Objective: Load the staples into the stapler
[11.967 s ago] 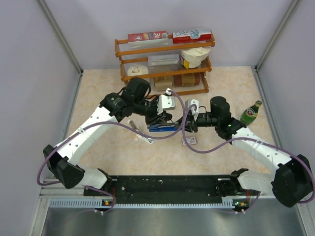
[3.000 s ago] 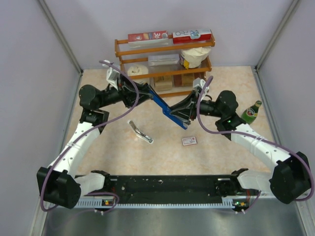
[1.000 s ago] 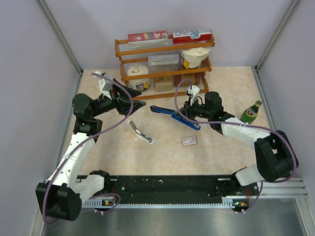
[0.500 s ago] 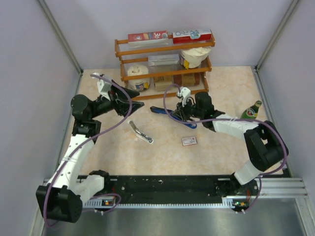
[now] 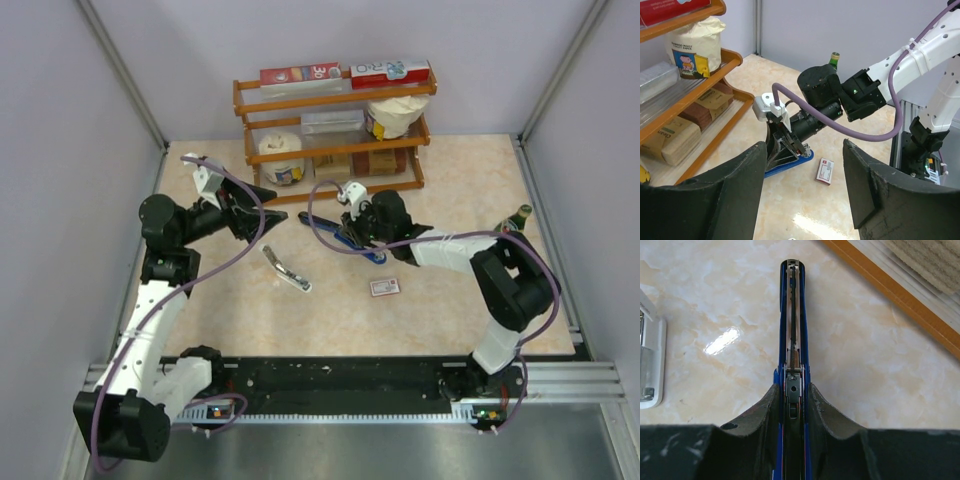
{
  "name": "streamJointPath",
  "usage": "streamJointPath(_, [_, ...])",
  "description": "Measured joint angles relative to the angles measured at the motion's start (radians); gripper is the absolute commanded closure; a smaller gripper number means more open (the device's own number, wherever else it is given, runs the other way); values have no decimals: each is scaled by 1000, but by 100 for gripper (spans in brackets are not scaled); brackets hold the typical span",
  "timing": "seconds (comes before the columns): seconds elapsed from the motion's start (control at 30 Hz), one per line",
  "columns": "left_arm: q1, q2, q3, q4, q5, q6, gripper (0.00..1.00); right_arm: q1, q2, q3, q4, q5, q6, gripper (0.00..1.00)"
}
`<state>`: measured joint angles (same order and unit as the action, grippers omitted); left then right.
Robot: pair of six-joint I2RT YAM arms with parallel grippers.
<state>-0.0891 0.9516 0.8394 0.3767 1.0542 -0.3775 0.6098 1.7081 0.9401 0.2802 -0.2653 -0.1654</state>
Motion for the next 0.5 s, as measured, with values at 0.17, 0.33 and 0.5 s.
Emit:
streamJointPath(0.17, [7,-9,0,-46,-8,24,34,37,54,31,18,60,1,100])
streamJointPath(0.33, [15,-14,0,-61,-24,34,33,69,92,48,32,117,4,100])
streamJointPath(0.5, [20,-14,0,-67,-31,37,33,84,124,68,32,151,9,100])
